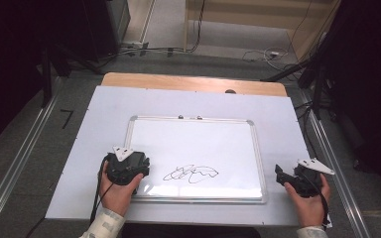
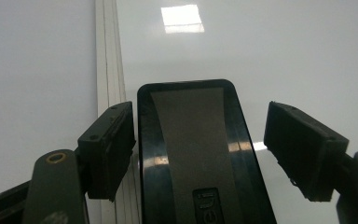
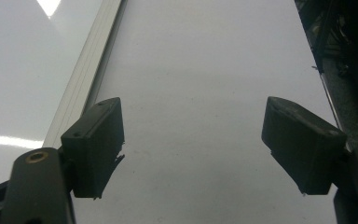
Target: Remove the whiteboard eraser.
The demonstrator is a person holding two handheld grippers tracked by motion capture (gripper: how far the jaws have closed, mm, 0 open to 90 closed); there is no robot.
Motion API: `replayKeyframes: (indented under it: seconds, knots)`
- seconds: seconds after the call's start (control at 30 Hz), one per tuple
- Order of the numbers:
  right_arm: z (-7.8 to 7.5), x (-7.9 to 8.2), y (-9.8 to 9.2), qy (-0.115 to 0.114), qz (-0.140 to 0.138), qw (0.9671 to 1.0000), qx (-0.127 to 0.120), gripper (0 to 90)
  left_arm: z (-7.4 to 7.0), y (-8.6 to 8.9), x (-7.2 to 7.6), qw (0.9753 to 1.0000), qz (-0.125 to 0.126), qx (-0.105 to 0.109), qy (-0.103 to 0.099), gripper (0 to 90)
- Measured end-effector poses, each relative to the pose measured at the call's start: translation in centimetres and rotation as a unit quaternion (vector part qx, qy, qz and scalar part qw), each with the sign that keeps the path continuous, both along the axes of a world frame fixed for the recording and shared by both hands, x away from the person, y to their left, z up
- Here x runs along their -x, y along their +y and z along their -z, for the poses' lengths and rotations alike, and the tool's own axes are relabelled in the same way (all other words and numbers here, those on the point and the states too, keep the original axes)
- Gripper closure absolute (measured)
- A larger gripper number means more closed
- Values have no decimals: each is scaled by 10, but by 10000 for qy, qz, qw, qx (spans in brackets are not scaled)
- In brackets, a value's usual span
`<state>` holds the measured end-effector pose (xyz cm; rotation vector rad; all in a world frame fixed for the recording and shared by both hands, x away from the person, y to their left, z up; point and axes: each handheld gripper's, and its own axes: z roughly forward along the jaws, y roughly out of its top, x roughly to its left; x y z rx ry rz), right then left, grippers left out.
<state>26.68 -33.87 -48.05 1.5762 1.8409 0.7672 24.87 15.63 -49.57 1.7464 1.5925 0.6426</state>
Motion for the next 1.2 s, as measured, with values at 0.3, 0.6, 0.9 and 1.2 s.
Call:
replayKeyframes:
  seconds: [0.3, 0.6, 0.9, 1.2]
  knots:
    - [0, 0, 0, 6, -16, 10000, 8, 195, 2, -3, -1, 9999, -40, -135, 65, 294]
    - [0, 0, 0, 5, -5, 10000, 0, 195, 4, -7, -2, 9994, -81, -313, 97, 343]
    - [0, 0, 0, 4, 1, 10000, -10, 195, 2, -6, -3, 9995, -53, -284, 139, 405]
    - [0, 0, 0, 1, 7, 10000, -19, 195, 1, -5, -3, 9996, 12, -247, 157, 408]
